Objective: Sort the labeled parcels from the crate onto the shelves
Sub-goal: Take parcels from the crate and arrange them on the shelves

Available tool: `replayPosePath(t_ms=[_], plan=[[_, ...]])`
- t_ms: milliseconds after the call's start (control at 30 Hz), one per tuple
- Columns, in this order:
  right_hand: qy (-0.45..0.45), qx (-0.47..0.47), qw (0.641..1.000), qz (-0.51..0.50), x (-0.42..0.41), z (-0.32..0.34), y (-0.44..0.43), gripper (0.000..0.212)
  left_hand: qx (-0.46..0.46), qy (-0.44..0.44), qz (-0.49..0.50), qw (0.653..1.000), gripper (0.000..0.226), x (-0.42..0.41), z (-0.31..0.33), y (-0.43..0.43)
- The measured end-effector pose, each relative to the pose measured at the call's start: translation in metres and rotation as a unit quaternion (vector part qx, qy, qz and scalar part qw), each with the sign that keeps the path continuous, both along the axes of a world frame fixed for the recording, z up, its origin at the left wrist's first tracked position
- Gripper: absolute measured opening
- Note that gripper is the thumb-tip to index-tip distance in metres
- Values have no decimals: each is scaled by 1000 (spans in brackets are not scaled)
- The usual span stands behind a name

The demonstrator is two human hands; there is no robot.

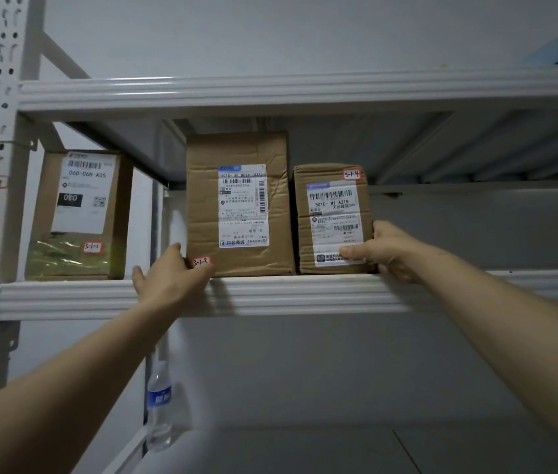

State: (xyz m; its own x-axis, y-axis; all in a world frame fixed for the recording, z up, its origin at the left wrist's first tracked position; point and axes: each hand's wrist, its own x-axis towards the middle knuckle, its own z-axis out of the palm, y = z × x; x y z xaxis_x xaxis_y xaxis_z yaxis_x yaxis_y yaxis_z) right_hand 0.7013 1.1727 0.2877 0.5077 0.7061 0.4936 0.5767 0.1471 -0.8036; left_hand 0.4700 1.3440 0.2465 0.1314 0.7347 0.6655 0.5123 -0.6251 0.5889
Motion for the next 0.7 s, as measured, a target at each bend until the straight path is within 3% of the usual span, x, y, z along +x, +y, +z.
replayPosePath(t_ms=[200, 300, 433, 567, 700], plan=[[-8, -22, 1000, -1, 4, -1, 3, 31, -3, -16, 3, 1000, 37, 2, 0, -6], [-19, -33, 999, -13, 4, 0, 2, 61, -9, -32, 4, 999, 47, 3, 0, -13], [-26, -1, 995, -101, -4, -5, -9, 96, 79, -48, 35, 995, 61, 6, -3, -28], [-44, 118, 976, -177, -16, -31, -35, 85, 154, -66, -31, 985, 71, 12, -17, -64], [-66, 132, 953, -263, -37, -70, -87, 70, 211, -41, -164, 963, 66, 24, -39, -109]])
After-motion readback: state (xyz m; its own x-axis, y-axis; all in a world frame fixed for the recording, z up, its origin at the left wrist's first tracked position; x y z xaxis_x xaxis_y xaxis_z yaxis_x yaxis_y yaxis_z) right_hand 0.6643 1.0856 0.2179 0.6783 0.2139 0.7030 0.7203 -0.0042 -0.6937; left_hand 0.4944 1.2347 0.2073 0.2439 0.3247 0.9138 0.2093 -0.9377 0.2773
